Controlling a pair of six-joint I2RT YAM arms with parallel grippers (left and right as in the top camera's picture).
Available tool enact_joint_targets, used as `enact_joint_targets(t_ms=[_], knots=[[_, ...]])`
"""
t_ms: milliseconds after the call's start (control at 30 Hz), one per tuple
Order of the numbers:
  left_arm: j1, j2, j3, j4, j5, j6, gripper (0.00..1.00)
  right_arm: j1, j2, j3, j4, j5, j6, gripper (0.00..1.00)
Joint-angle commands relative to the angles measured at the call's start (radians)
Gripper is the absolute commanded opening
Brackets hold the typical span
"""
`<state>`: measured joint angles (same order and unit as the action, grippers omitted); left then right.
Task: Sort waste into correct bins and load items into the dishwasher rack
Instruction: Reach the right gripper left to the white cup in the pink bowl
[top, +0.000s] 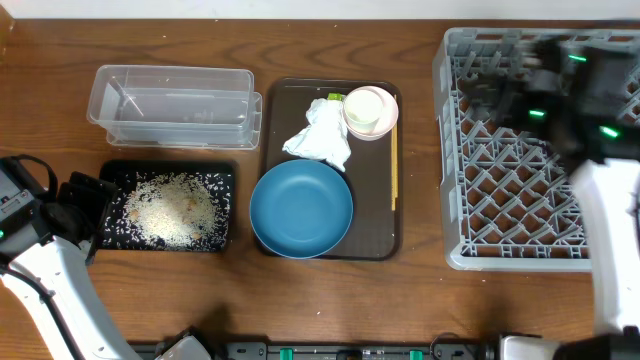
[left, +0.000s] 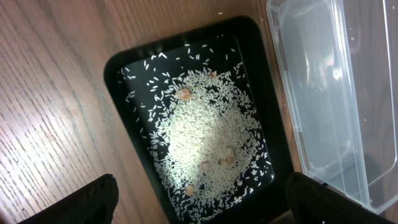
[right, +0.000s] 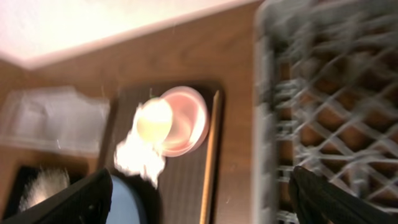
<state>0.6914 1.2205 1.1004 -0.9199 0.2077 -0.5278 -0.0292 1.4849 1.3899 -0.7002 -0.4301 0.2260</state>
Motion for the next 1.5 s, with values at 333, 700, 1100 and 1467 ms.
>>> enact_joint_targets(t_ms=[333, 700, 1100, 1467], knots=[[0.004, 0.001, 0.016, -0.003, 0.001, -0.009, 0.89, 0.327, 0.582, 0.935, -0.631, 0.218, -0.22, 0.87], [0.004, 0.001, 0.016, -0.003, 0.001, -0.009, 0.89, 0.46, 0.809, 0.958, -0.386, 0.217, -0.133, 0.74], [0.004, 0.001, 0.016, -0.003, 0.0, -0.009, 0.89, 0.574, 0.986, 0.958, -0.402, 0.416, -0.055, 0.46], [0.004, 0.001, 0.016, -0.003, 0.001, -0.009, 0.89, 0.632, 0.98, 0.964, -0.422, 0.484, -0.07, 0.49]])
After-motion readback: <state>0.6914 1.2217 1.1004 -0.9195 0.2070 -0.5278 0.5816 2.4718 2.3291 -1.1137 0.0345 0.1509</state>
